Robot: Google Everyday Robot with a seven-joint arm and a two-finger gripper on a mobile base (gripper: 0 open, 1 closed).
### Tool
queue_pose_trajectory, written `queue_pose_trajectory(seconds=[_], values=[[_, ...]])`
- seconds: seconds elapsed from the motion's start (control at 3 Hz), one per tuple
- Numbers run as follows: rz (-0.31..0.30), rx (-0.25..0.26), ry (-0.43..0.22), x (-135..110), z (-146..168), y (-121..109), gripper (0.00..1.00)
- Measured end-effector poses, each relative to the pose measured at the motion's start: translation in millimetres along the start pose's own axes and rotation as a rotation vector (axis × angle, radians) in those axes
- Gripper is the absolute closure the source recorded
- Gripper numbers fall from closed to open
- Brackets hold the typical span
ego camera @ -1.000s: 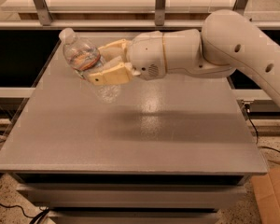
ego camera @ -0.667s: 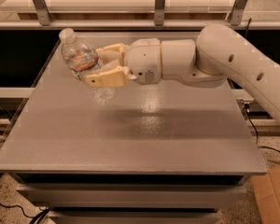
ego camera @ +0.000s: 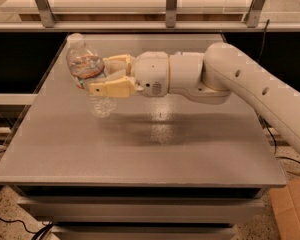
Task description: Place water bottle upright
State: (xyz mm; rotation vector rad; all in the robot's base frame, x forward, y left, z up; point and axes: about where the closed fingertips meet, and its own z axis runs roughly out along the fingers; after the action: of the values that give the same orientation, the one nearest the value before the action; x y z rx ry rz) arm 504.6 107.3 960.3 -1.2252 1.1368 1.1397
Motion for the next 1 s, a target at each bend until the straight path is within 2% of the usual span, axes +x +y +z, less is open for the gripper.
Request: queue_pose_trajectory(seconds=[1.0], values=[[0.06, -0.016, -0.054, 15.3, 7.6, -2.1, 1.0]])
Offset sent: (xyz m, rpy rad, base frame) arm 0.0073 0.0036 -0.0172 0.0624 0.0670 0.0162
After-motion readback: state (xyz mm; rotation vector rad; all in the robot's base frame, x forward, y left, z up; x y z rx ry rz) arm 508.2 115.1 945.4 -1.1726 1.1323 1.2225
